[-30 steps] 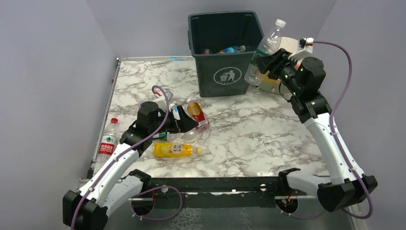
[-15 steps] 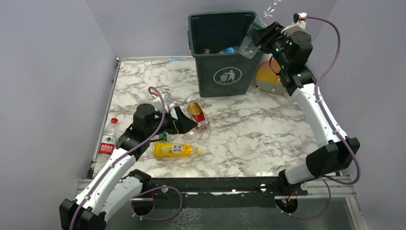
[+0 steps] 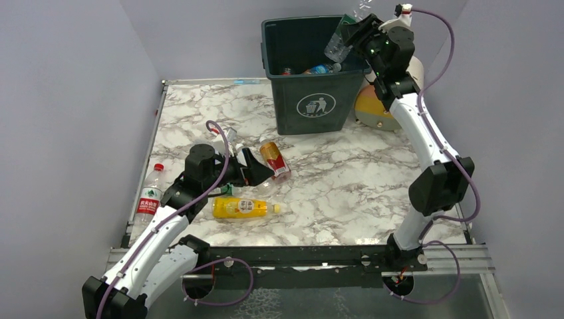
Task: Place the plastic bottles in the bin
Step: Place the plastic bottle in the trash bin, then pick up the plastic bottle at the center of the board.
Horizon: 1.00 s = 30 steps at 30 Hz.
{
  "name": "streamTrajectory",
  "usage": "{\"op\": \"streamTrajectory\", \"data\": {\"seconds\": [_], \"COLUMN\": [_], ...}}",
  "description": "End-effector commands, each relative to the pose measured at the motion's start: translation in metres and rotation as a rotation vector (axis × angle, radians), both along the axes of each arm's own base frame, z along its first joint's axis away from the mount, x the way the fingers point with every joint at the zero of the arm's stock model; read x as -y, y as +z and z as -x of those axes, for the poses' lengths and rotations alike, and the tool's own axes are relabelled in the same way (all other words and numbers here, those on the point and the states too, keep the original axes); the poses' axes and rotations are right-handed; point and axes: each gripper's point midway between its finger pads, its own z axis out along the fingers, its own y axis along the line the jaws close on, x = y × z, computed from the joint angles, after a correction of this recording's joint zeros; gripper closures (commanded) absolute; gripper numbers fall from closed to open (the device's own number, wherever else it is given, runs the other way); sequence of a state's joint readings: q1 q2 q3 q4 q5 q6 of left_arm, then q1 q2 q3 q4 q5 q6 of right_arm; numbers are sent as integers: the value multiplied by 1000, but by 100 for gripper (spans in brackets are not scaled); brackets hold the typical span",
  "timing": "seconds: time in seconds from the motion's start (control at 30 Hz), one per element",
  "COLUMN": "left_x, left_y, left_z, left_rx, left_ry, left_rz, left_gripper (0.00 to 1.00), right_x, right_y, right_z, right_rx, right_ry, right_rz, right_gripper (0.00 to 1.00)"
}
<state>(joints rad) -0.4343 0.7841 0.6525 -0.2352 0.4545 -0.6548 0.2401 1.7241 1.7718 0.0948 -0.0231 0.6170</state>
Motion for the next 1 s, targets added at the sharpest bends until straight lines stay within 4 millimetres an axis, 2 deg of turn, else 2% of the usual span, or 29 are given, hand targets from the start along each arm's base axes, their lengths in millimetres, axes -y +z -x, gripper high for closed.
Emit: {"op": "streamTrajectory", "data": {"seconds": [0.0,0.17,0.33,0.47,0.53,0.63,0.73,0.87,0.97], "left_x": [-3,-4,-5,-5,-4,-6,-8,-9,-10], "left_y": [7,8,6,12,15,15,14,12,11], "left_z": [0,-2,-5,-9,-10,-12,-13,-13,-15], "left_rx": [9,11,11,23,30,34,34,29,30], "left_ry": [19,26,31,28,27,35,41,44,48], "left_rz": [-2,-10,-41,-49,-54,-69,-82,-92,-100], "left_gripper": [1,1,1,1,1,1,1,1,1], "right_x": [-2,-7,-7,-7,-8,-12,-18,-29,-45], "right_y": [4,-4,5,21,31,26,9,-31,-68], "right_z": [-21,-27,-10,17,38,69,100,139,166], "right_rx": [27,-13,-14,4,22,14,-14,-86,-160], "right_ry": [-15,9,33,70,105,170,246,348,437], "right_rz": [23,62,78,91,95,101,109,121,143], "right_gripper": [42,19,13,12,11,10,9,8,2]}}
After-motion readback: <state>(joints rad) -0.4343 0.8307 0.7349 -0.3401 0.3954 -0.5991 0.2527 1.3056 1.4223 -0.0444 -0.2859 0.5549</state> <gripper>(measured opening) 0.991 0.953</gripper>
